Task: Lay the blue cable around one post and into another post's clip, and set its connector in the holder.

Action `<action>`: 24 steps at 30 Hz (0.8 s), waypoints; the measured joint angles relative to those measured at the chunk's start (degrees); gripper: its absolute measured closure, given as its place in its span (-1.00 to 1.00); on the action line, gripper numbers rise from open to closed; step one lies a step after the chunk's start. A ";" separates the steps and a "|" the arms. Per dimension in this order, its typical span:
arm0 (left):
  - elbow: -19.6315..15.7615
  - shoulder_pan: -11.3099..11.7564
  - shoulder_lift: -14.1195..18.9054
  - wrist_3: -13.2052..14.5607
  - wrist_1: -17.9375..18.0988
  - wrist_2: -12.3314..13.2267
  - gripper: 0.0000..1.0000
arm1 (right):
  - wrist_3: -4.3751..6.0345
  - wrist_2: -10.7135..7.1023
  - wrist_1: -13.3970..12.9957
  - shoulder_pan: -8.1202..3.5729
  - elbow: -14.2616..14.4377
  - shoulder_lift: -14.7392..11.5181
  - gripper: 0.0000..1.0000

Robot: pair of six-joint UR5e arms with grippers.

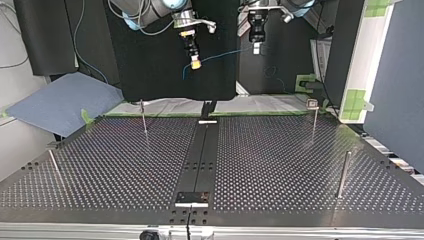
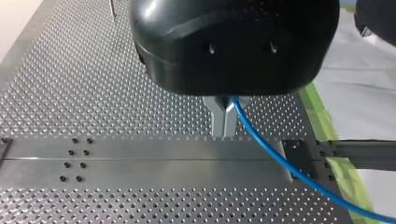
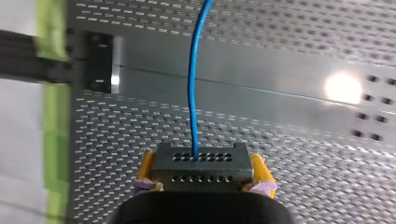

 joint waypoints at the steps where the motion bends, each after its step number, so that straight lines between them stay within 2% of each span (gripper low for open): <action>1: -0.46 -0.10 0.00 0.03 0.47 -0.02 1.00 | 0.00 0.00 0.36 0.01 0.00 0.22 1.00; 8: -3.61 -0.27 -0.02 0.09 3.79 -0.05 1.00 | 0.00 -0.01 1.31 0.04 -0.02 0.72 1.00; 15: -3.59 -0.87 0.35 -0.49 3.92 -0.62 1.00 | 0.27 0.27 1.63 -0.14 -0.20 0.48 1.00; 21: -1.07 -3.42 2.80 -3.03 1.43 -3.18 1.00 | 2.53 2.27 3.01 0.06 -0.75 -1.77 1.00; 24: -0.13 -4.78 4.31 -4.56 -0.10 -4.68 1.00 | 3.97 1.96 4.06 -0.19 -0.79 -3.20 1.00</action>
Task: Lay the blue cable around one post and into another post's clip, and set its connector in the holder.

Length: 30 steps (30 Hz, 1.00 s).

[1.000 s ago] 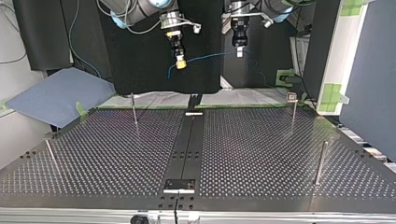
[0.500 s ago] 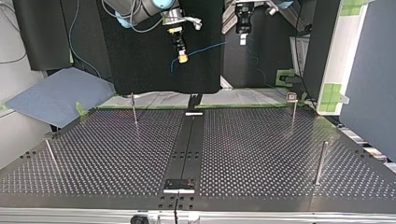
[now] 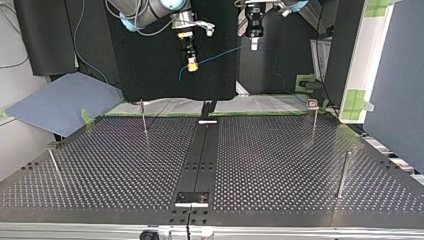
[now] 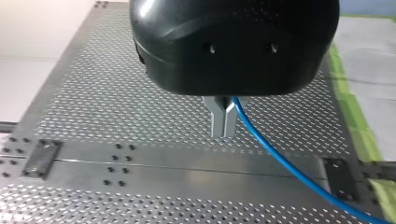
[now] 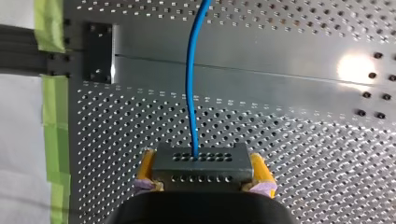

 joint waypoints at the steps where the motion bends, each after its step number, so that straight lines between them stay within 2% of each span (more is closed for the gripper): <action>1: 0.14 -0.22 0.47 -0.47 -0.46 -0.49 1.00 | 0.43 -0.27 0.24 -0.11 -0.01 -0.43 1.00; 4: 0.54 -0.19 2.23 -1.92 -2.22 -2.24 1.00 | 1.91 -1.35 0.61 -0.36 -0.08 -1.91 1.00; 8: 1.39 1.13 4.42 -2.58 -4.41 -4.43 1.00 | 4.00 -2.02 0.70 -0.45 -0.10 -4.01 1.00; 11: 2.33 2.29 5.71 -2.79 -5.70 -5.72 1.00 | 4.79 -2.56 1.04 -0.56 -0.60 -5.42 1.00; 13: 3.13 3.12 6.57 -2.96 -6.58 -6.57 1.00 | 4.54 -2.80 1.66 -0.58 -1.27 -6.32 1.00; 18: 5.92 5.97 9.41 -3.96 -9.41 -8.60 1.00 | 3.15 -2.94 4.31 -0.75 -3.96 -9.20 1.00; 23: 8.88 8.50 10.78 -4.99 -12.39 -8.80 1.00 | 2.94 -2.94 7.34 -0.98 -6.87 -12.25 1.00; 30: 12.34 10.04 11.73 -6.99 -15.85 -8.97 1.00 | 2.93 -3.21 10.86 -1.02 -9.84 -15.26 1.00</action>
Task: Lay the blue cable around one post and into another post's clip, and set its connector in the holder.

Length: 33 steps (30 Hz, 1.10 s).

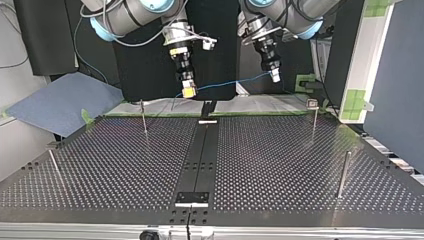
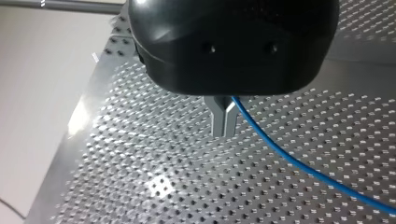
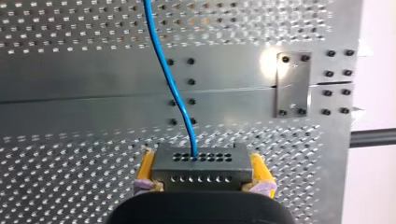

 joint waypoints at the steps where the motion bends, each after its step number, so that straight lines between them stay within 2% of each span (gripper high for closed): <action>1: 0.41 0.26 0.32 -0.25 -0.40 -0.01 1.00 | -0.01 -0.08 0.44 0.03 -0.40 -0.14 1.00; 12: 6.07 5.53 5.78 -0.49 -6.05 3.08 1.00 | -0.80 -0.94 5.63 0.22 -5.45 -0.40 1.00; 18: 7.39 8.43 8.68 -1.38 -8.99 3.30 1.00 | -1.04 -1.48 7.35 0.33 -7.41 -0.39 1.00; 25: 8.41 11.91 12.16 -3.10 -12.47 3.39 1.00 | -1.91 -2.27 9.46 0.41 -10.04 -0.39 1.00; 33: 11.97 15.97 16.22 -3.61 -16.51 3.52 1.00 | -2.71 -3.05 11.38 0.65 -12.76 -0.35 1.00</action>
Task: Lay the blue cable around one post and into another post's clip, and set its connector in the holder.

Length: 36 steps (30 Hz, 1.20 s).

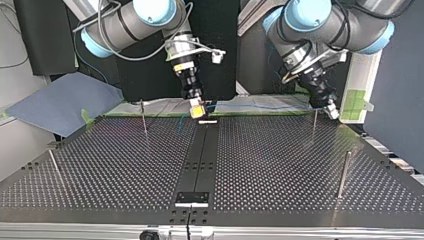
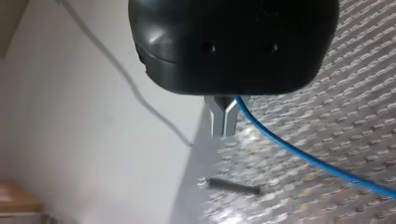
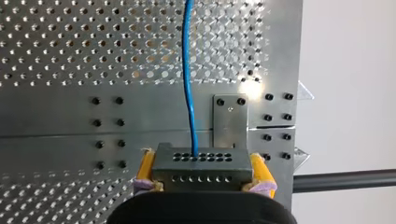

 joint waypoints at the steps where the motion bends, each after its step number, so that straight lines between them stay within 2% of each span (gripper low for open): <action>1: 0.51 0.50 0.50 0.01 -0.48 0.00 1.00 | -0.02 -0.05 0.08 0.04 -0.19 0.00 1.00; 5: 2.63 2.64 2.39 0.06 -2.62 0.04 1.00 | -0.12 -0.15 0.17 0.13 -0.63 0.02 1.00; 9: 4.28 4.28 2.87 0.11 -4.26 0.06 1.00 | -0.15 -0.30 0.06 0.14 -0.89 0.07 1.00; 19: 8.63 8.51 1.01 0.46 -8.66 2.17 1.00 | -0.16 -0.94 0.35 0.16 -3.27 0.29 1.00; 28: 13.12 11.04 0.46 0.46 -13.10 4.50 1.00 | -0.09 -1.79 1.41 0.07 -7.13 0.61 1.00; 36: 16.33 12.75 -2.37 0.37 -17.45 6.57 1.00 | -0.15 -2.70 4.18 0.23 -11.82 3.13 1.00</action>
